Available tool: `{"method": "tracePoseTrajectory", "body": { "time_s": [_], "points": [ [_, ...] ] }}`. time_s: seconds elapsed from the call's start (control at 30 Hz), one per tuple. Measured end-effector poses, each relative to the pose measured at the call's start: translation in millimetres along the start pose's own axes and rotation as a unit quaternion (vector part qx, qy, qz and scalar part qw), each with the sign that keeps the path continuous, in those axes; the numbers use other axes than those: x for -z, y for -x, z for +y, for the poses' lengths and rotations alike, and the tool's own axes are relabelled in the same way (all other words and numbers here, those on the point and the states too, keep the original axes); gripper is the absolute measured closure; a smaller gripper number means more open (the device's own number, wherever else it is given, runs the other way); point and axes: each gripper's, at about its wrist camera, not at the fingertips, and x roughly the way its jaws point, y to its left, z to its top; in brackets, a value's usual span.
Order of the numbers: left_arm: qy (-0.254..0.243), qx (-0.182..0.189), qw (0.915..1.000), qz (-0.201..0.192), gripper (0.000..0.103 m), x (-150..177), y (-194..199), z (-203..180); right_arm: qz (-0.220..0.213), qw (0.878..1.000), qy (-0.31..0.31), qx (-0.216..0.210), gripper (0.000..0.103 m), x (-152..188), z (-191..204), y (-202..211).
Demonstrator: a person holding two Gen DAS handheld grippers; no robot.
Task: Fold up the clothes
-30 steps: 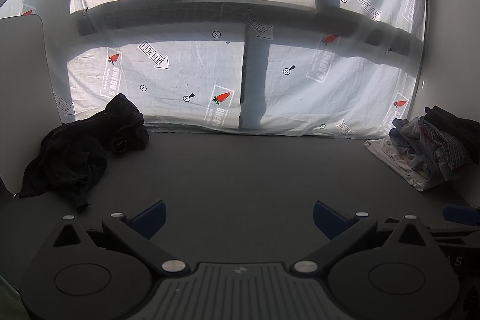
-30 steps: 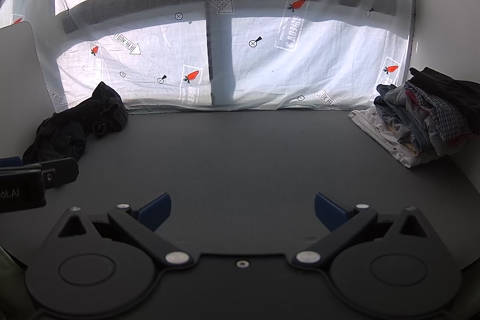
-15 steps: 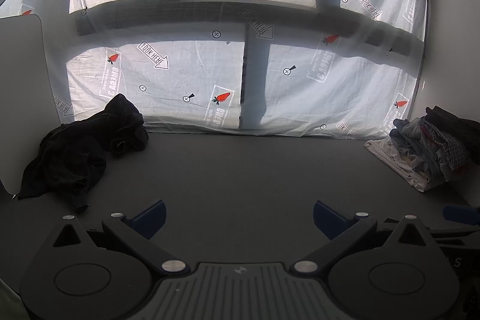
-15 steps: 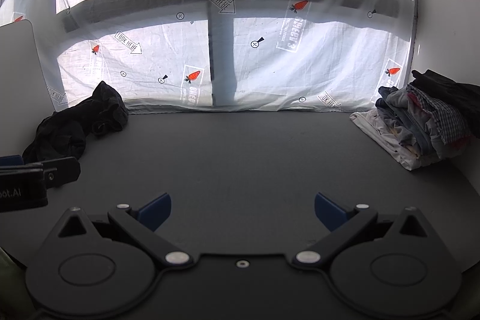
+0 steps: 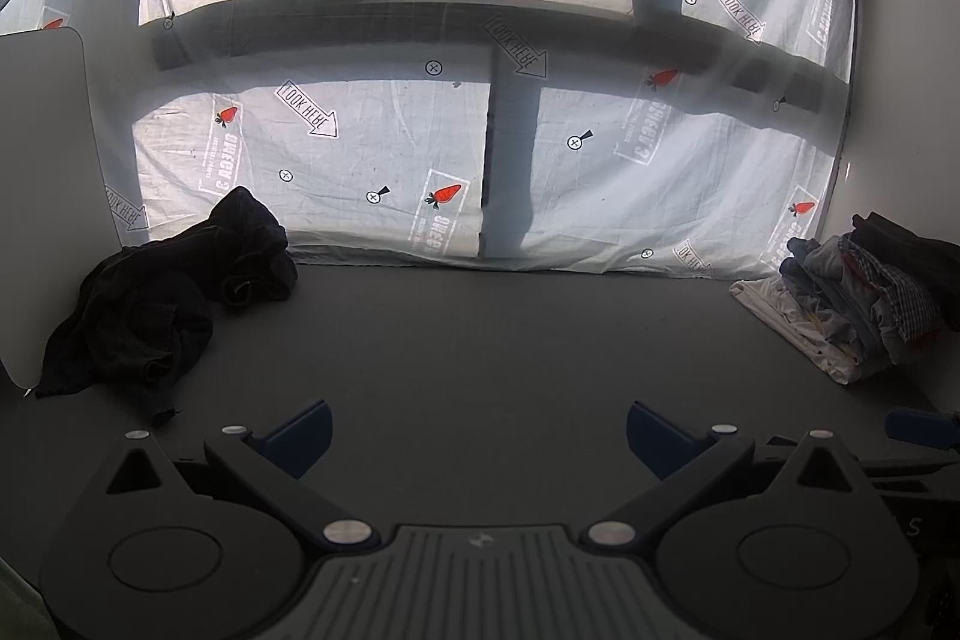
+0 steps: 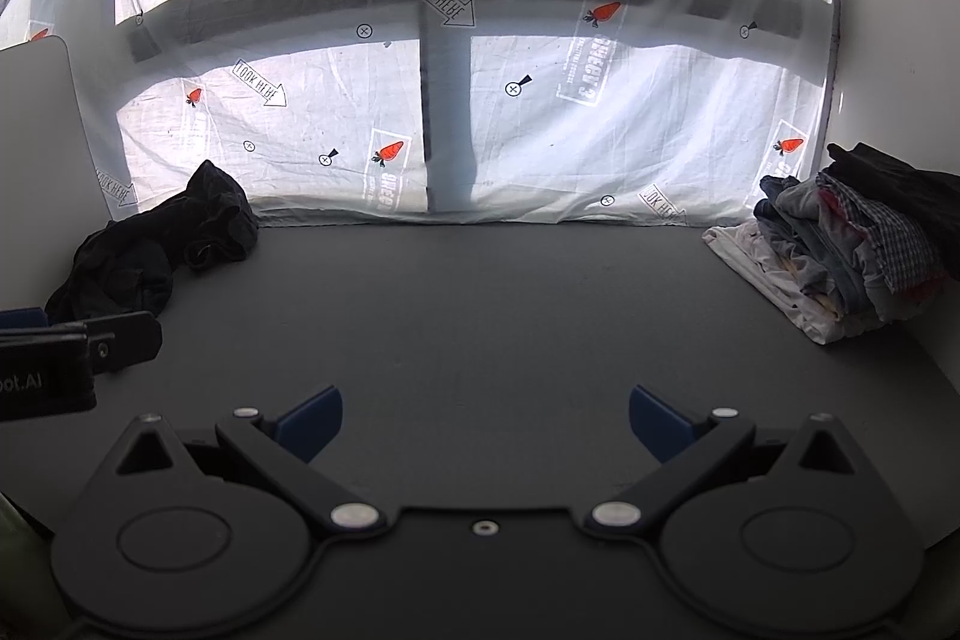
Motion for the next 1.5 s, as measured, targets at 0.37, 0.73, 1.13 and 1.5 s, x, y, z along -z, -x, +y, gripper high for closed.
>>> {"method": "tracePoseTrajectory", "body": {
  "time_s": [0.37,0.73,1.13,1.5],
  "points": [
    [0.009,-0.004,0.9999,0.013,0.0,2,-7,1,-0.004,1.0,-0.003,0.01,0.0,-5,-13,-6],
    [0.048,-0.004,0.9984,0.029,0.0,-19,-50,-51,-0.006,1.0,0.004,0.021,0.0,-30,-64,-49],
    [0.165,-0.096,0.9798,0.062,0.0,-16,-88,-63,0.012,0.998,0.008,-0.068,0.0,-65,-113,-124],
    [0.228,-0.178,0.9526,0.093,0.0,-40,-132,15,0.037,0.989,0.064,-0.131,0.0,-94,-51,-190]
  ]
}}
